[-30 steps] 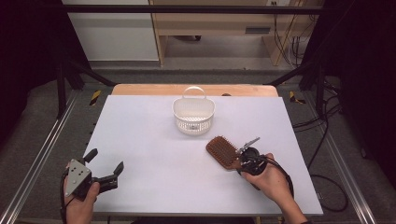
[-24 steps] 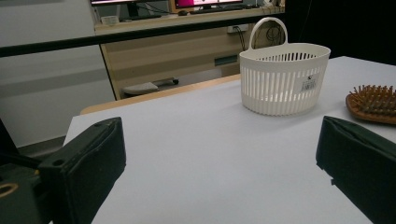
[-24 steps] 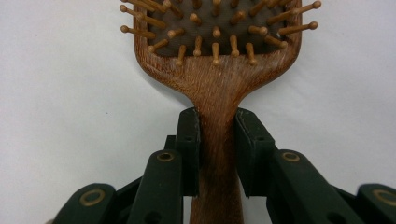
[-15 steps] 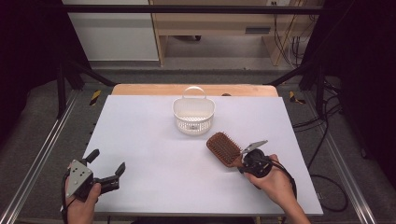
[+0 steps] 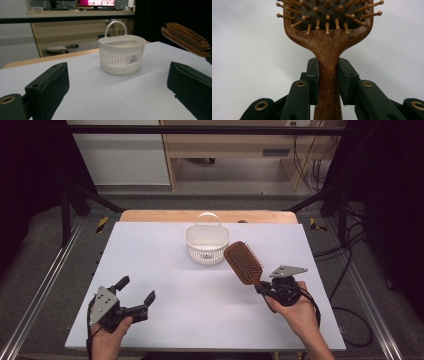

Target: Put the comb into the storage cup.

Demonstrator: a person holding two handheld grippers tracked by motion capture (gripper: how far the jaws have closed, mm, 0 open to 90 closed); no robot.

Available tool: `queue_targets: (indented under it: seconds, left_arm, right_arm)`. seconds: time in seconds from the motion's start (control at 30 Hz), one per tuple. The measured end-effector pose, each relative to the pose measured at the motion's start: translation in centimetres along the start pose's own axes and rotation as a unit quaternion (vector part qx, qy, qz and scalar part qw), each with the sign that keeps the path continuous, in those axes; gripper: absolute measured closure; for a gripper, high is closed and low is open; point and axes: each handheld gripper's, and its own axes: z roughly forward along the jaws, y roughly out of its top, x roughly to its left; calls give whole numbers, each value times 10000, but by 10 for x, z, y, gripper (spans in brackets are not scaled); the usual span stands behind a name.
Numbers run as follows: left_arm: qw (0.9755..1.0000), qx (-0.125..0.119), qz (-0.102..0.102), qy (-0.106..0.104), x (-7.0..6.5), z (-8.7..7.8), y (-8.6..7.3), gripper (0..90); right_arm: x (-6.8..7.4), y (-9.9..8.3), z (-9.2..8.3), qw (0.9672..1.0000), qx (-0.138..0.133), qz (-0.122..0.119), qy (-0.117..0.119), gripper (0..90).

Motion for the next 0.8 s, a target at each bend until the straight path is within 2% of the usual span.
queue_targets:
  seconds: [0.07,0.17,0.23,0.4,0.6,0.7,0.8]
  left_arm:
    - [9999,-28,30,-107,-7,6,7,39]
    - [9994,-60,-71,-332,-15,18,18,38]
    - [9993,9,-119,-356,-16,27,23,40]
    - [9969,-44,-341,-703,-16,50,38,43]
    - [9936,81,-332,-1075,-19,82,57,46]
    - [9908,91,-339,-1310,-28,93,73,47]
    - [9890,124,-199,-1464,-41,101,85,47]
  right_arm:
    - [1,4,-3,9998,-171,-48,-30,730]
    - [4,10,-5,9992,-376,-145,-39,730]
    - [6,15,-4,9987,-480,-186,-62,730]
    - [13,29,1,9966,-798,-194,-29,730]
    - [18,37,10,9946,-1035,-59,16,730]
    - [18,38,13,9934,-1143,19,23,730]
    - [19,38,13,9918,-1279,13,5,730]
